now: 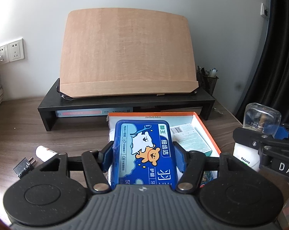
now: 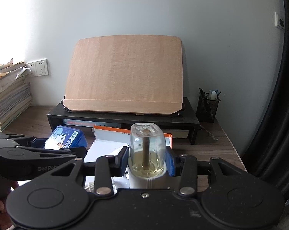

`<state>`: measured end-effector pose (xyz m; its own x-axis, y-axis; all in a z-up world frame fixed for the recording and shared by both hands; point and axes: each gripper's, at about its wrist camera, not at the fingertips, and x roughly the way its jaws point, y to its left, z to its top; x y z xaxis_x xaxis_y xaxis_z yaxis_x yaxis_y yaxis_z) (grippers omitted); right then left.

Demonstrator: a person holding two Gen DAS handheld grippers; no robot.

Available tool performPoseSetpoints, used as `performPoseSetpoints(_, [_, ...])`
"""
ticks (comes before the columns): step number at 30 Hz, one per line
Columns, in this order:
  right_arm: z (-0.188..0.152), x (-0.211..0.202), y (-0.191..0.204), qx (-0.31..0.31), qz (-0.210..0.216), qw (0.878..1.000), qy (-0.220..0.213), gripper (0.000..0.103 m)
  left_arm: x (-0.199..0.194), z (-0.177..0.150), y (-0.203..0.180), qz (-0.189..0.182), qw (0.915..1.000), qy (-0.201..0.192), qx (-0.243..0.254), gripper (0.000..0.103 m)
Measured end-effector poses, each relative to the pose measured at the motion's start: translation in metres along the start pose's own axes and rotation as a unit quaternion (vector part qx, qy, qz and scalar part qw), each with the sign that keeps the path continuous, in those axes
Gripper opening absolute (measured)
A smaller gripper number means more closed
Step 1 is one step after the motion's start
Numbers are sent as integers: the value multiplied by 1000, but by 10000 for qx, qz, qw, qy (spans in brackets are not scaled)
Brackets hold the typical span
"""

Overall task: Organize rigid objects
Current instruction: 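Hold the blue tin and diffuser above the white box, edging lower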

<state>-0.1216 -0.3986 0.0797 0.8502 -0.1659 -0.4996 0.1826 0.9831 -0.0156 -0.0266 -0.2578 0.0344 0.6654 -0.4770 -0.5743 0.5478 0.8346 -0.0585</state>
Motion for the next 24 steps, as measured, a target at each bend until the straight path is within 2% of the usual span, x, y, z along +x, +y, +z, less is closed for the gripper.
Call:
performPoseSetpoints(8, [2, 13, 1, -28, 115, 9999, 51, 49, 8, 3, 2, 124, 9999, 50, -69, 63])
performPoseSetpoints(24, [3, 25, -1, -25, 115, 9999, 105, 50, 20, 3, 4, 136, 9998, 137, -88, 63])
